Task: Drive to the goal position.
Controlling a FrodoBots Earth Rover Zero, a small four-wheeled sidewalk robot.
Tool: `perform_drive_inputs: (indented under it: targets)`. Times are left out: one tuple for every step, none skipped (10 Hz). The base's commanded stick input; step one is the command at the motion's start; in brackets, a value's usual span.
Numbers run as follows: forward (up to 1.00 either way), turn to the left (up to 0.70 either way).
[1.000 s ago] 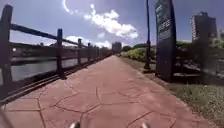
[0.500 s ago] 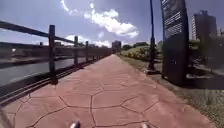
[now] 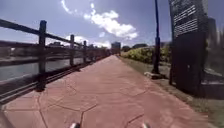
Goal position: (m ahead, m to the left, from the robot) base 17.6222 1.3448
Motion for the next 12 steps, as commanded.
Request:
perform_drive_inputs:
  targets:
    - [0.85,0.0]
    - [0.85,0.0]
    - [0.85,0.0]
    - [0.85,0.0]
    - [0.85,0.0]
    - [0.85,0.0]
    - [0.85,0.0]
    - [0.85,0.0]
    - [0.85,0.0]
    - [0.85,-0.16]
    - [0.85,-0.33]
    - [0.85,-0.24]
